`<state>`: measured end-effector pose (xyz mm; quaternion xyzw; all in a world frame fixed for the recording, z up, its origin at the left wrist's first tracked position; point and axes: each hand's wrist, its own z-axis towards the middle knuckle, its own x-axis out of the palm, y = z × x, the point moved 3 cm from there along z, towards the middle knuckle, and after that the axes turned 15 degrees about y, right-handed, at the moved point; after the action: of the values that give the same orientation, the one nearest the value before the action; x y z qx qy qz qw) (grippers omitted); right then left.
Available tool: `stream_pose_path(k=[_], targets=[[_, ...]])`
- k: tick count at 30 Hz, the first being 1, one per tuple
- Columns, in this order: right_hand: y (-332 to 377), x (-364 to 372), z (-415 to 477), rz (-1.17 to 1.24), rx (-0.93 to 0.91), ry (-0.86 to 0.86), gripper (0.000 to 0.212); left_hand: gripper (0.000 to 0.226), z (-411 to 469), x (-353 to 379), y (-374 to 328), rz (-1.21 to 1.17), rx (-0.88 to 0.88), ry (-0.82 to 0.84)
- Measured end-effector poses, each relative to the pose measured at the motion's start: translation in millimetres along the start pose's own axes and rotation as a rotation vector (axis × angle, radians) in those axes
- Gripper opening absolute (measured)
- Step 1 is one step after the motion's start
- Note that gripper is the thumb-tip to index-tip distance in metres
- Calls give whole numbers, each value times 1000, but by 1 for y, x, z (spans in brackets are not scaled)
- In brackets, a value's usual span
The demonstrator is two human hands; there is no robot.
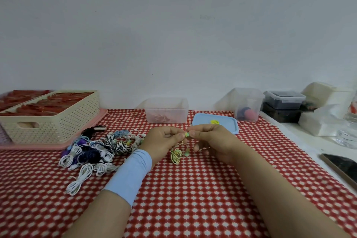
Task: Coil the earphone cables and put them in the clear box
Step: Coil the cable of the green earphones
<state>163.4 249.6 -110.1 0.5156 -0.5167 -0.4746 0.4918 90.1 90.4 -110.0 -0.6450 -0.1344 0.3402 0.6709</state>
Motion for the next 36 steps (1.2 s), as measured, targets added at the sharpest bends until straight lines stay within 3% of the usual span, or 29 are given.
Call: stream_pose_path(k=[8,16,22,28,36], targets=[[1,11,-2,139,-14,152,16,14,-1,5,1,-273,9,96],[9,5,-6,-261,-114,-67,12,8,-1,0,1,64,-25,-60],[10,6,-6,-308,-151,-73,10,8,-2,-2,0,84,-32,-86],[2,8,0,-51,-130,-65,11,10,-2,-1,-3,65,10,-112],[9,7,-5,-185,-105,-69,15,10,-3,0,-4,209,51,-139]])
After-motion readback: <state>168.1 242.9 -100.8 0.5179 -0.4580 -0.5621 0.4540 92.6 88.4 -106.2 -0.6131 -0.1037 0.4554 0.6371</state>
